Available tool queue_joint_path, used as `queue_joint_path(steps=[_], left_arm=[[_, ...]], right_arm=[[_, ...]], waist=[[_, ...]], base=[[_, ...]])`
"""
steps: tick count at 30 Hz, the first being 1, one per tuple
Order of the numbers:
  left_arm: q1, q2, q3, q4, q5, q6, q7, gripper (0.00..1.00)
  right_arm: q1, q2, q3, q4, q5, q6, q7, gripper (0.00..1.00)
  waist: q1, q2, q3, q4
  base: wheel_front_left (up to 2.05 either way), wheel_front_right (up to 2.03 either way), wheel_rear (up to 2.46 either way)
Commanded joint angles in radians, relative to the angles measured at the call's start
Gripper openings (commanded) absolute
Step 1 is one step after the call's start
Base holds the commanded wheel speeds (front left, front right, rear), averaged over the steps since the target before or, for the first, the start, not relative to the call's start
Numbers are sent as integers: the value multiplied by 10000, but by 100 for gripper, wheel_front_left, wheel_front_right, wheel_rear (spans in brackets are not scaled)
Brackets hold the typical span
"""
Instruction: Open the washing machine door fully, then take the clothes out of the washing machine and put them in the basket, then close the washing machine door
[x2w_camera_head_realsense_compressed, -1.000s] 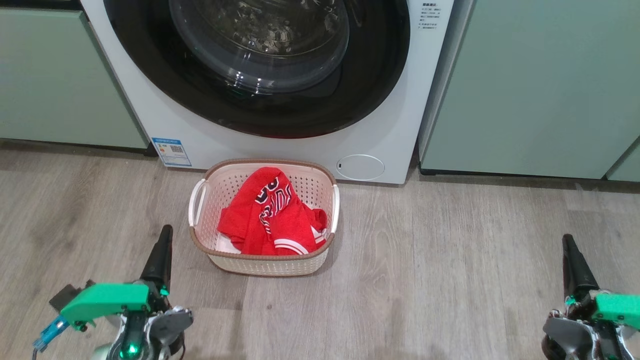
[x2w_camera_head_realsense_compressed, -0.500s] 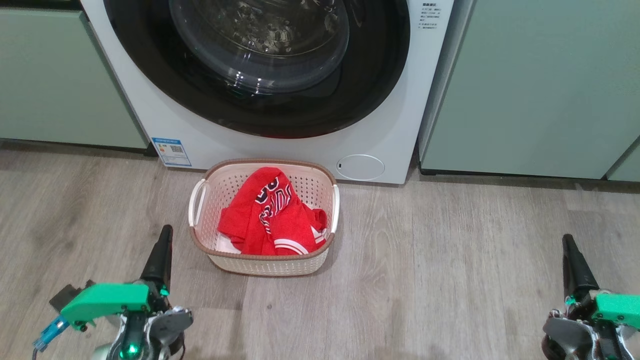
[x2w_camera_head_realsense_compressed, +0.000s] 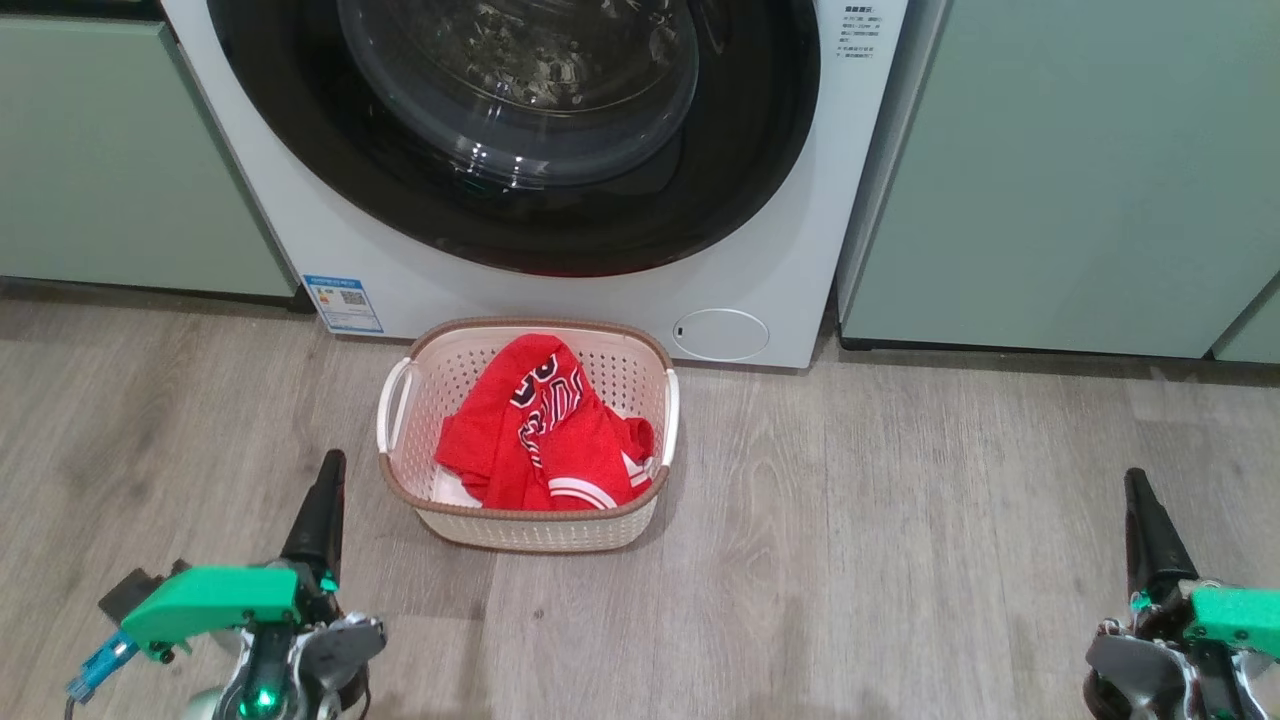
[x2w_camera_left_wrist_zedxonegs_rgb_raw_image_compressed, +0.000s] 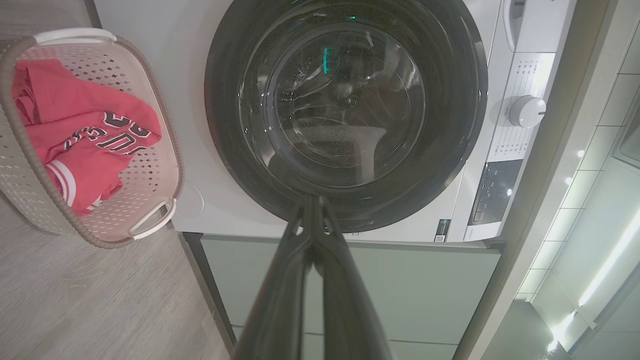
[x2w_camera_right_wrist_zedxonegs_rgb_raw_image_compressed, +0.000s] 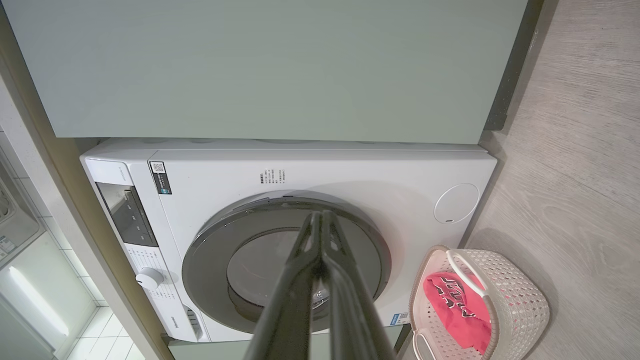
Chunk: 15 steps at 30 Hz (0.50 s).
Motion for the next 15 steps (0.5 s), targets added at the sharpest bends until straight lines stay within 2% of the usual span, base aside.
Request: queue_joint_path(steps=[1, 15], left_arm=[[-376, 60, 319, -352, -41, -67, 60, 0], [-376, 60, 318, -352, -41, -67, 60, 0]], right_arm=[[-433, -18, 237, -401, 60, -6, 58, 0], [-433, -18, 238, -401, 60, -6, 58, 0]], waist=[[0, 0, 0, 0], [0, 0, 0, 0]], base=[[0, 0, 0], [0, 0, 0]])
